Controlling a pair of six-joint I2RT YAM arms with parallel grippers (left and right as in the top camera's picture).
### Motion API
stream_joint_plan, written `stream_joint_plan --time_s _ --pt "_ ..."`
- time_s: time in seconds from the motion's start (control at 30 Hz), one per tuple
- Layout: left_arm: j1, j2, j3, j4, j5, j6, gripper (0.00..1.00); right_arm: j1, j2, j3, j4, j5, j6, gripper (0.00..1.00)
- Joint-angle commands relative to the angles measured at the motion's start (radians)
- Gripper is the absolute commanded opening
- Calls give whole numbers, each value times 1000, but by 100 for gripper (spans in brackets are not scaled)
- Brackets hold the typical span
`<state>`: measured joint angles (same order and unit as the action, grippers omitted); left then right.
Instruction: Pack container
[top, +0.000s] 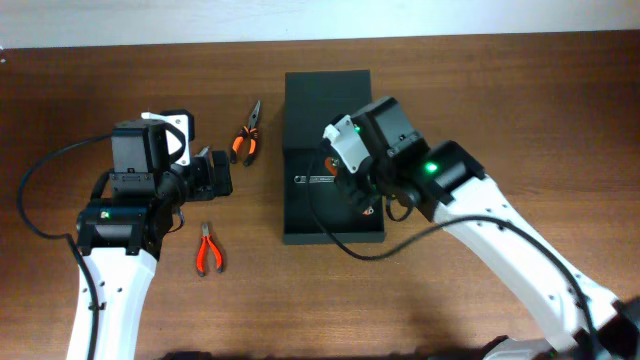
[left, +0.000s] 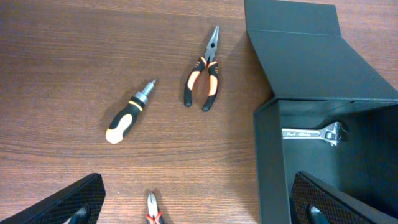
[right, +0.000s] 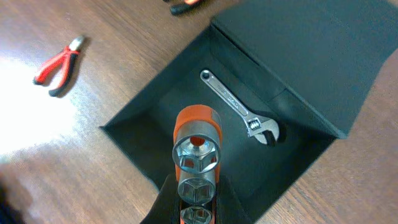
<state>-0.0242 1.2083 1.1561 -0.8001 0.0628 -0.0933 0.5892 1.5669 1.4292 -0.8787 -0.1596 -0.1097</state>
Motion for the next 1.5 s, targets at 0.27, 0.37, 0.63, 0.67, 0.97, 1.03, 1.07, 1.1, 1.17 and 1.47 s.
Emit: stream_joint_plan --time_s 0.27,0.37,0.63,0.67,0.97,1.03,1.07,1.1,1.17,1.47 --pt "-4 2 17 2 -7 19 99 5 215 17 47 140 310 5" --pt "-4 2 17 2 -7 19 99 5 257 17 61 159 380 4" --pt "-4 2 17 2 -7 19 99 5 299 14 53 214 567 5" --pt "-4 2 17 2 -7 19 99 5 302 14 49 227 590 5" --pt "-4 2 17 2 -7 19 99 4 340 0 41 262 628 5" --pt "-4 2 17 2 -7 19 99 4 356 -1 37 262 628 5" --pt "-4 2 17 2 -7 19 99 4 363 -2 34 262 629 5" --pt "-4 2 17 2 -7 19 99 4 370 -3 32 262 629 5" --pt "-4 2 17 2 -7 19 99 0 375 -7 31 262 629 5" --pt "-4 2 17 2 -7 19 99 -30 376 -22 31 262 577 5"
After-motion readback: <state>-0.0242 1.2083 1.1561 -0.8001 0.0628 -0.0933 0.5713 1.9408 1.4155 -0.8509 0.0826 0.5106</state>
